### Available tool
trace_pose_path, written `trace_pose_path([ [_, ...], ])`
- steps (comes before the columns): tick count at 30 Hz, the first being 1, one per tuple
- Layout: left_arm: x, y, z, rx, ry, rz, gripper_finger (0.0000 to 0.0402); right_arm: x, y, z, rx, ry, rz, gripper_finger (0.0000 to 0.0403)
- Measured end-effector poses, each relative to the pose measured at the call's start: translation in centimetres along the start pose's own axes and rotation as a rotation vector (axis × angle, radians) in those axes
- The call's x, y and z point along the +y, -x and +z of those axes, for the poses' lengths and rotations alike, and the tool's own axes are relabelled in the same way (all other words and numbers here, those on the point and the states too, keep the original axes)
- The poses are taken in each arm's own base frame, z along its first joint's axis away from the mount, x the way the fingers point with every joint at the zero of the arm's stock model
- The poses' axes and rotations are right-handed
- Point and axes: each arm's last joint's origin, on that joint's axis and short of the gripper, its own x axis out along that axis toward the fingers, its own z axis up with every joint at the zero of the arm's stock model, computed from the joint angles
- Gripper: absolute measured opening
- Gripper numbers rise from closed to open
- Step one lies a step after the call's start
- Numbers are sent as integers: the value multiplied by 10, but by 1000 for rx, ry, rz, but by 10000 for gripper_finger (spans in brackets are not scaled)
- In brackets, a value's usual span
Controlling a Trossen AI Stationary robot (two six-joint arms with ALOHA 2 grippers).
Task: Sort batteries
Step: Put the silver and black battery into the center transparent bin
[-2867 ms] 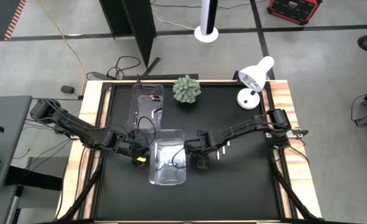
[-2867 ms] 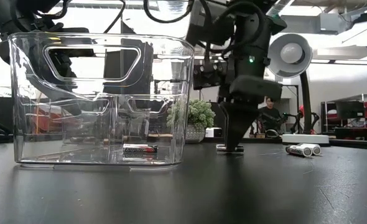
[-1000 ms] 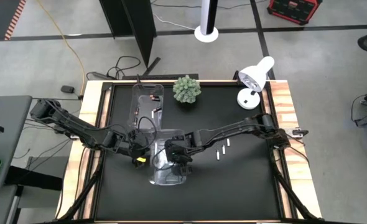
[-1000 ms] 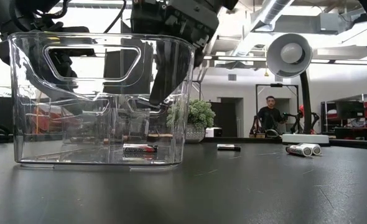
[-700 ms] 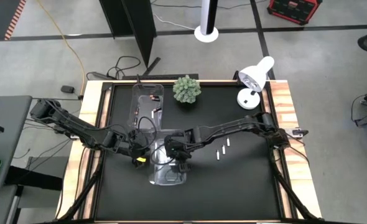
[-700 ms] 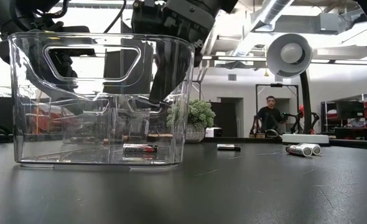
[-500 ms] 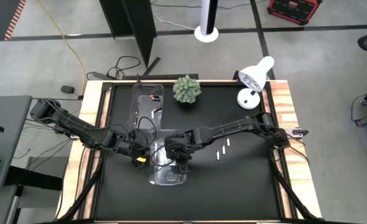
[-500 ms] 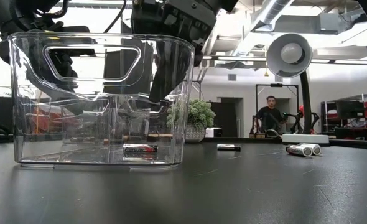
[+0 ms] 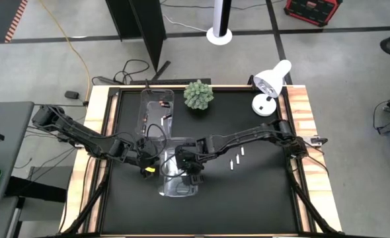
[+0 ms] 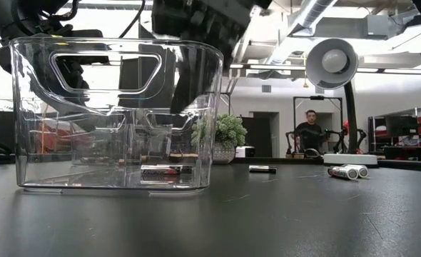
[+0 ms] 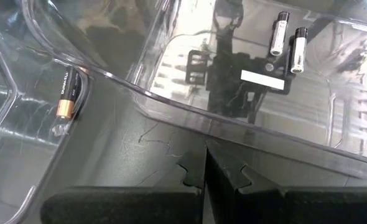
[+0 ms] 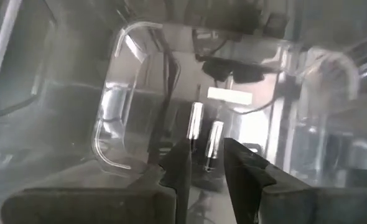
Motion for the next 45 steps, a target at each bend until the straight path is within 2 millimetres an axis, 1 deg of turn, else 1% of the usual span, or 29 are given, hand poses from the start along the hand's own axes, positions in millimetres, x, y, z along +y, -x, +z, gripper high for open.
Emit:
trace_pose_path([
  [3, 0, 0, 0, 0, -2, 0, 2, 1, 20, 5, -41, 39, -46, 113],
  [9, 0, 0, 0, 0, -3, 0, 2, 3, 71, 11, -128, 84, -149, 113],
  [11, 0, 0, 0, 0, -3, 0, 2, 2, 81, 8, -135, 79, -173, 114],
  [13, 0, 0, 0, 0, -3, -1, 2, -2, 84, -1, -101, 64, -197, 114],
  [15, 0, 0, 0, 0, -3, -1, 2, -7, 81, -14, -60, 36, -224, 114],
  [18, 0, 0, 0, 0, -1, -1, 2, -17, 75, -38, -8, -32, -241, 114],
  [23, 0, 0, 0, 0, 5, -1, 2, -28, 69, -72, -44, -133, -261, 114],
  [25, 0, 0, 0, 0, 5, -1, 2, -32, 64, -85, -31, -178, -266, 114],
  [28, 0, 0, 0, 0, 6, -1, 2, -39, 52, -105, 30, -236, -276, 120],
  [30, 0, 0, 0, 0, 8, -1, 2, -44, 40, -117, 70, -252, -281, 135],
  [32, 0, 0, 0, -1, 8, -1, 2, -47, 32, -122, 82, -260, -284, 158],
  [35, 0, 0, 1, -5, 14, -4, 2, -49, 21, -123, 103, -255, -283, 198],
  [38, 0, 0, 1, -7, 17, -5, 2, -51, 8, -128, 147, -253, -280, 225],
  [42, 0, 0, 1, -7, 17, -5, 2, -53, -7, -133, 190, -255, -277, 229],
  [45, -1, 0, 1, -7, 16, -5, 2, -56, -15, -137, 214, -265, -276, 210],
])
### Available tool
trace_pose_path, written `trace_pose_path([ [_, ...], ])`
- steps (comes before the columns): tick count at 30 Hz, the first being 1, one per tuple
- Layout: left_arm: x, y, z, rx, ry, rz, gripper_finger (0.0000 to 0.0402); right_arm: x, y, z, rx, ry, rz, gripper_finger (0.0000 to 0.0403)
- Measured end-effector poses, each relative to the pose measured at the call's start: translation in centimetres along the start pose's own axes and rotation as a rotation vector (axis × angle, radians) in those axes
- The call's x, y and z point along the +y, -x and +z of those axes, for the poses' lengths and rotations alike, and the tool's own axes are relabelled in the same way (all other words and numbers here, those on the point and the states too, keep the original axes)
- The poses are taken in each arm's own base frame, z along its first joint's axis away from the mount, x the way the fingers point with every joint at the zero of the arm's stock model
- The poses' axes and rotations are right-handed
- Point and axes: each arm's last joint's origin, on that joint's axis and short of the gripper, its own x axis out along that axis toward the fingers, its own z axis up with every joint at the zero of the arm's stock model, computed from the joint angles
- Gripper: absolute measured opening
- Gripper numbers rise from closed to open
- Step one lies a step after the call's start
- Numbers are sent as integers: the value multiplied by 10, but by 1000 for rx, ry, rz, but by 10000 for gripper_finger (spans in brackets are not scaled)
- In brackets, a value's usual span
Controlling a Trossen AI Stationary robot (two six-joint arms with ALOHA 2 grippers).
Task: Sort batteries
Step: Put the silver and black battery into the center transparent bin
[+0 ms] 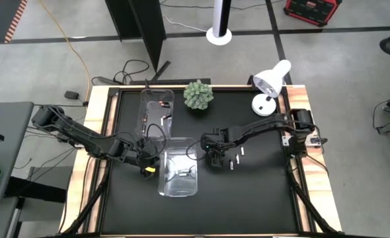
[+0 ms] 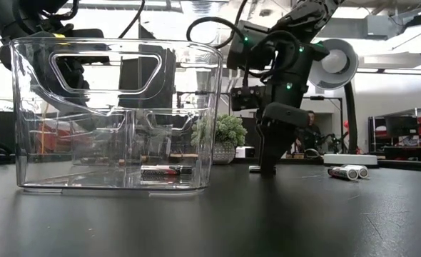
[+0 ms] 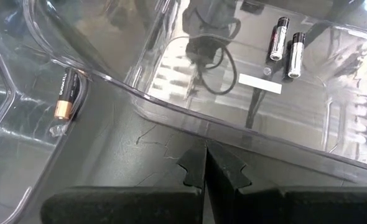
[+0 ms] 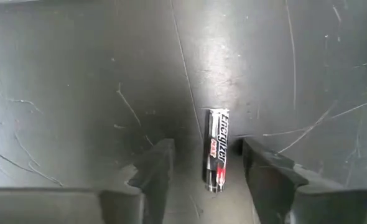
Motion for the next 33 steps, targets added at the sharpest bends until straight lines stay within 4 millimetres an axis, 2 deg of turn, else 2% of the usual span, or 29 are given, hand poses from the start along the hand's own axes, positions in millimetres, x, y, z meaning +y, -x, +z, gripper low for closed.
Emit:
trace_pose_path([
  [10, 0, 0, 0, 0, 1, 0, 2, -1, -6, -1, 20, -6, 2, 78],
  [16, 0, 0, 0, 0, 1, 0, 2, -1, -6, -2, 22, -6, 0, 30],
  [21, 0, 0, 0, 0, 3, 0, 2, 5, -4, -1, 22, 11, -8, 14],
  [33, 0, 0, 0, 1, 4, 0, 2, 13, 15, 19, 37, 37, 8, 11],
])
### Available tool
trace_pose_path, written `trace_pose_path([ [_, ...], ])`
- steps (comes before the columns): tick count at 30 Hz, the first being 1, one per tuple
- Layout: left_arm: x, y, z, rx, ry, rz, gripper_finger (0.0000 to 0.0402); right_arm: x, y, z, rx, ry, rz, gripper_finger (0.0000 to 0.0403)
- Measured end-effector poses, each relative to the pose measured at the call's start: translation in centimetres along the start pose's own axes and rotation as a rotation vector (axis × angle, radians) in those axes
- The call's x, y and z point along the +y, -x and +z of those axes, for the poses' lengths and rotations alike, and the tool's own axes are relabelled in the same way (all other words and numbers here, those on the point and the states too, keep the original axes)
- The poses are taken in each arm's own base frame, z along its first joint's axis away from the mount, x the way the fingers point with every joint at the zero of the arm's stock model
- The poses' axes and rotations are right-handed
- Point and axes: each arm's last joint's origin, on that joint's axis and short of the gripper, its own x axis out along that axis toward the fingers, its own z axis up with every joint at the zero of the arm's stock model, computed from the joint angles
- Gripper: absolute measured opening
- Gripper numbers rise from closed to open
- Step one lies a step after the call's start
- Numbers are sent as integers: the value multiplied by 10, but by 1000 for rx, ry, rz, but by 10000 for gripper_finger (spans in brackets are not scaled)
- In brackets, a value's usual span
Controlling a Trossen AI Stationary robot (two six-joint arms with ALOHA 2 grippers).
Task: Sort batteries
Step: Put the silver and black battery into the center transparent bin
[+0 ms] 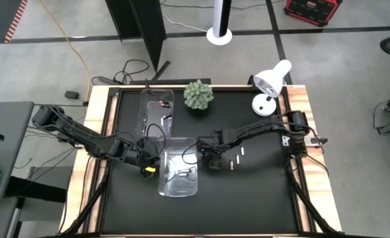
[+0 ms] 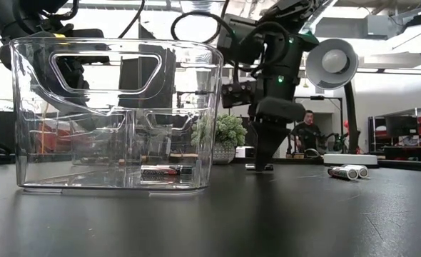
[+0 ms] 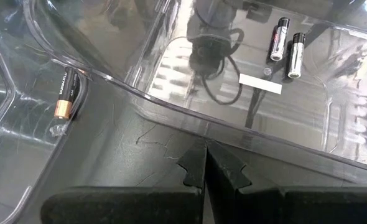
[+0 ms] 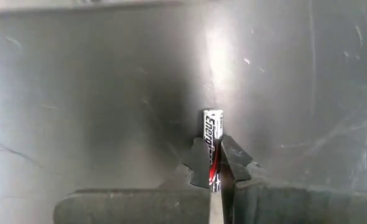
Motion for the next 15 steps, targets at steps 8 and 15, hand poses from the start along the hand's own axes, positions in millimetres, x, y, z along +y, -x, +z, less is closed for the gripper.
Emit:
trace_pose_path([
  [8, 0, 0, 0, 0, -2, 0, 2, 2, 12, 5, 38, 15, 1, 10],
  [15, 0, 0, 0, 0, -2, 0, 2, 2, 27, 14, 42, 16, 0, 10],
])
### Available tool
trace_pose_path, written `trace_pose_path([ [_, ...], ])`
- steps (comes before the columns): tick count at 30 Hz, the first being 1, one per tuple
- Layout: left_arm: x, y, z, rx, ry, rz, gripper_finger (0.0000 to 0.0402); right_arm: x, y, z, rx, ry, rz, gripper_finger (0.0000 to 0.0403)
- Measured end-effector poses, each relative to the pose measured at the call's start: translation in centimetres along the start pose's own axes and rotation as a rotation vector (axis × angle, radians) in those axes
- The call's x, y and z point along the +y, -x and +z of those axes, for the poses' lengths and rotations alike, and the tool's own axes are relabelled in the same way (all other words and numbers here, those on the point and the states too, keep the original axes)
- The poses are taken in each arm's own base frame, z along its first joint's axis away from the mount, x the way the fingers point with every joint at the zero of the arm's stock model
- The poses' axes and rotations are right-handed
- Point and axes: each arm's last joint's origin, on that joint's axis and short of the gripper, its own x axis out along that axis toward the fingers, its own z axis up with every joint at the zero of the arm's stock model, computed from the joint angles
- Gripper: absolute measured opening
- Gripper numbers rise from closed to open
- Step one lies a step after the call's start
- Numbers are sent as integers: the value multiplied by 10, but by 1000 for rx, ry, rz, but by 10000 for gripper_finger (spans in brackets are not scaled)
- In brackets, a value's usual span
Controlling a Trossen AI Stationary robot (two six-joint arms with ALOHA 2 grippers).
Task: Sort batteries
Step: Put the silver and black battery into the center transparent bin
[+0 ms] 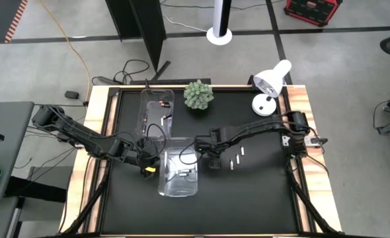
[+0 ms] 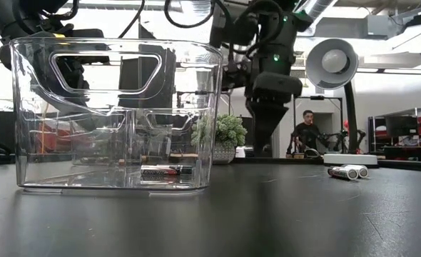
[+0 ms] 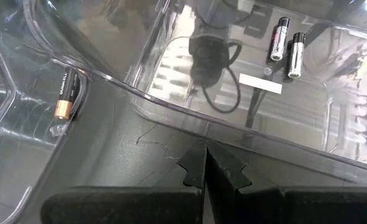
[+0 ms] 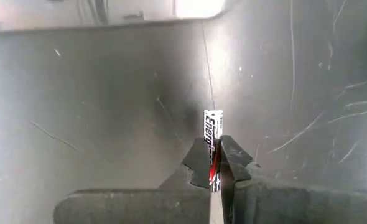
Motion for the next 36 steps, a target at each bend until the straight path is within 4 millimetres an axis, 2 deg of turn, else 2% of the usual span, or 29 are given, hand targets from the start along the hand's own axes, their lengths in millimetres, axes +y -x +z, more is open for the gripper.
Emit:
trace_pose_path([
  [10, 0, 0, 0, 0, -8, 0, 2, -2, 17, 6, 19, -21, -41, 10],
  [15, 0, 0, 0, 0, -7, 0, 2, 3, 29, 14, -33, -14, -34, 10],
  [22, 0, 0, 0, 0, -4, 0, 2, 14, 62, 16, -185, -6, -79, 10],
  [28, 0, 0, 0, -1, -4, -1, 2, 32, 93, 26, -431, 46, -45, 10],
  [31, 0, 0, 1, -6, -2, -3, 2, 47, 101, 33, -551, 112, 25, 10],
  [36, -1, 0, 2, -18, -10, -11, 2, 63, 95, 43, -629, 165, 155, 10],
])
